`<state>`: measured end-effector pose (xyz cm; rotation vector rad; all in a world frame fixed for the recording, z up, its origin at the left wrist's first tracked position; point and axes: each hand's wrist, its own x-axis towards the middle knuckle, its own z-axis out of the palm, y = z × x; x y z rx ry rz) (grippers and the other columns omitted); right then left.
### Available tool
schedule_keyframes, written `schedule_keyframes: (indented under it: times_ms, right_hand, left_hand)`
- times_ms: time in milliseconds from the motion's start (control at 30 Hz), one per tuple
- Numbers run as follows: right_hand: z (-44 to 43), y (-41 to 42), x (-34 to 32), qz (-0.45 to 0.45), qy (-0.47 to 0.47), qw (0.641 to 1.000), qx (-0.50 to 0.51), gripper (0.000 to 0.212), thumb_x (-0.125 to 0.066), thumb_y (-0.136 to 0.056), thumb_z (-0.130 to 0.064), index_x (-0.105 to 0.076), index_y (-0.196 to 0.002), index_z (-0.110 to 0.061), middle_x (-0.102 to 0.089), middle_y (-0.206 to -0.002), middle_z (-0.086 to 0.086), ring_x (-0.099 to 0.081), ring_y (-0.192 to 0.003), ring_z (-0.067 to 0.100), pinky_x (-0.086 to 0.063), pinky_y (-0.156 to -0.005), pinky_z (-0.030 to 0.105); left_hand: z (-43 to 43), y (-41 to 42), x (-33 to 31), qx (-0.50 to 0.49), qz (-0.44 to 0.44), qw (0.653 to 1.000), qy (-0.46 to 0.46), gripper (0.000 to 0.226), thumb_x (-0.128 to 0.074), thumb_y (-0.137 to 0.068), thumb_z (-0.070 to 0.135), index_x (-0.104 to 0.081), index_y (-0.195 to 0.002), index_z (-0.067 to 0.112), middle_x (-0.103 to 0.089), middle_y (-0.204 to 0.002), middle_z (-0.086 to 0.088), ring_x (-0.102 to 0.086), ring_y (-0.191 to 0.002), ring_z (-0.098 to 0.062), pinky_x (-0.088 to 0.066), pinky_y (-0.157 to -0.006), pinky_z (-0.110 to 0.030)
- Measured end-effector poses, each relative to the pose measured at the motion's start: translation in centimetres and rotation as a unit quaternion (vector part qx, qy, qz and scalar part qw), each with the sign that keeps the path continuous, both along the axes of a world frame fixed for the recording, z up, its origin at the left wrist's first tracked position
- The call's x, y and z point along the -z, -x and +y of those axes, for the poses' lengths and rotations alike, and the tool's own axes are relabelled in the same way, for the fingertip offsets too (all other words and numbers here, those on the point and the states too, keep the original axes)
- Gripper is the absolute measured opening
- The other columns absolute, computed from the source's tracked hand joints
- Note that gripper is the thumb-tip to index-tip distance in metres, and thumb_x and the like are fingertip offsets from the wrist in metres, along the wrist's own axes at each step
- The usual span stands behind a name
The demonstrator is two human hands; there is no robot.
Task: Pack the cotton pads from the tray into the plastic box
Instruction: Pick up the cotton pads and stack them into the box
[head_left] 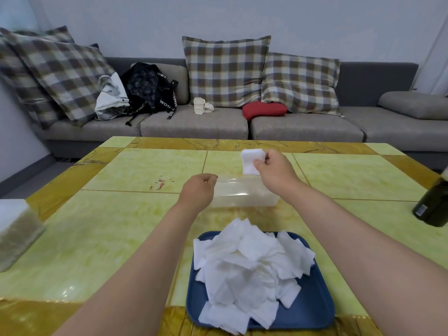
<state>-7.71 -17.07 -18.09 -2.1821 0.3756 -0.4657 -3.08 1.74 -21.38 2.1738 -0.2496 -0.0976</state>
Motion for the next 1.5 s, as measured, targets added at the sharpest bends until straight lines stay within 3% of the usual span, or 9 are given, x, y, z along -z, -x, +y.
schedule_keyframes:
  times_ms: [133,333,500,700,800,933,1100,1267,1500]
  right_hand:
    - [-0.1,0.2,0.6,-0.011,-0.016,1.000,-0.007,0.015,-0.050,-0.102,-0.021,-0.057,-0.112,-0.012,-0.065,-0.106,0.005,-0.068,-0.081,0.020,-0.051,-0.068,0.034]
    - [0.5,1.6,1.1,0.054,0.079,0.995,-0.030,0.008,-0.055,-0.096,-0.024,-0.060,-0.100,-0.019,-0.067,-0.095,0.000,-0.070,-0.081,0.026,-0.058,-0.074,0.042]
    - [1.0,2.9,2.7,0.106,0.154,0.981,-0.057,0.008,-0.055,-0.096,-0.018,-0.057,-0.092,-0.012,-0.062,-0.087,0.002,-0.063,-0.080,0.025,-0.049,-0.066,0.036]
    - [1.8,3.3,2.6,0.137,0.227,0.963,-0.050,0.009,-0.057,-0.092,-0.020,-0.065,-0.096,-0.020,-0.063,-0.088,-0.006,-0.059,-0.084,0.021,-0.045,-0.069,0.032]
    - [3.2,2.7,1.9,0.210,0.292,0.933,-0.010,0.008,-0.058,-0.085,-0.018,-0.061,-0.078,-0.022,-0.062,-0.077,-0.005,-0.058,-0.075,0.022,-0.041,-0.075,0.033]
    - [5.4,1.3,1.3,0.243,0.269,0.931,0.038,0.021,-0.065,-0.079,-0.018,-0.048,-0.066,-0.018,-0.051,-0.064,-0.004,-0.047,-0.052,0.017,-0.030,-0.049,0.022]
    - [7.6,0.6,1.4,0.272,0.192,0.943,0.018,0.025,-0.073,-0.078,-0.035,-0.059,-0.075,-0.015,-0.065,-0.070,-0.001,-0.060,-0.057,0.016,-0.043,-0.052,0.023]
    - [7.2,0.4,0.8,0.276,-0.039,0.960,-0.014,0.027,-0.054,-0.093,-0.022,-0.074,-0.100,-0.004,-0.078,-0.082,0.003,-0.065,-0.061,0.014,-0.048,-0.056,0.026]
    - [7.1,0.4,1.1,0.325,-0.009,0.945,-0.032,0.013,-0.061,-0.089,-0.012,-0.064,-0.077,-0.009,-0.071,-0.079,0.011,-0.059,-0.062,0.025,-0.040,-0.055,0.024]
  left_hand:
    - [1.2,0.8,0.2,0.006,0.001,0.999,0.044,0.012,-0.065,-0.094,0.024,-0.075,-0.094,0.018,-0.074,-0.095,-0.002,-0.067,-0.091,-0.026,-0.055,-0.081,-0.034]
    - [2.0,2.9,0.7,0.023,-0.031,0.999,0.022,0.004,-0.073,-0.089,0.022,-0.077,-0.089,0.021,-0.051,-0.148,0.002,-0.060,-0.121,-0.016,-0.050,-0.094,-0.034]
    - [2.4,4.3,1.6,0.030,0.043,0.994,0.098,0.013,-0.069,-0.091,0.021,-0.081,-0.090,0.018,-0.057,-0.142,-0.002,-0.053,-0.131,-0.017,-0.043,-0.109,-0.037]
    - [1.9,4.1,1.8,0.015,0.071,0.990,0.124,0.052,-0.071,-0.089,0.009,-0.054,-0.137,0.022,-0.062,-0.125,0.000,-0.067,-0.097,-0.020,-0.052,-0.078,-0.030]
    - [1.8,3.9,2.2,0.009,0.081,0.989,0.126,0.057,-0.071,-0.089,0.011,-0.051,-0.141,0.016,-0.064,-0.124,0.001,-0.066,-0.102,-0.021,-0.055,-0.086,-0.035]
    - [1.7,4.2,2.3,0.017,0.056,0.994,0.097,0.042,-0.066,-0.094,0.011,-0.058,-0.135,0.010,-0.058,-0.111,0.009,-0.063,-0.108,-0.020,-0.050,-0.093,-0.031]
    - [2.1,3.6,3.1,0.026,0.039,0.994,0.099,0.012,-0.054,-0.100,0.011,-0.064,-0.105,0.015,-0.060,-0.105,-0.002,-0.061,-0.093,-0.023,-0.053,-0.096,-0.052]
    - [2.3,3.1,3.6,0.035,0.013,0.998,0.060,0.027,-0.055,-0.098,0.014,-0.068,-0.121,0.007,-0.069,-0.108,-0.002,-0.065,-0.106,-0.027,-0.054,-0.096,-0.048]
    - [1.5,3.6,3.1,0.039,-0.016,0.999,0.025,0.029,-0.051,-0.100,0.012,-0.066,-0.124,0.006,-0.067,-0.116,-0.004,-0.065,-0.107,-0.028,-0.055,-0.094,-0.040]
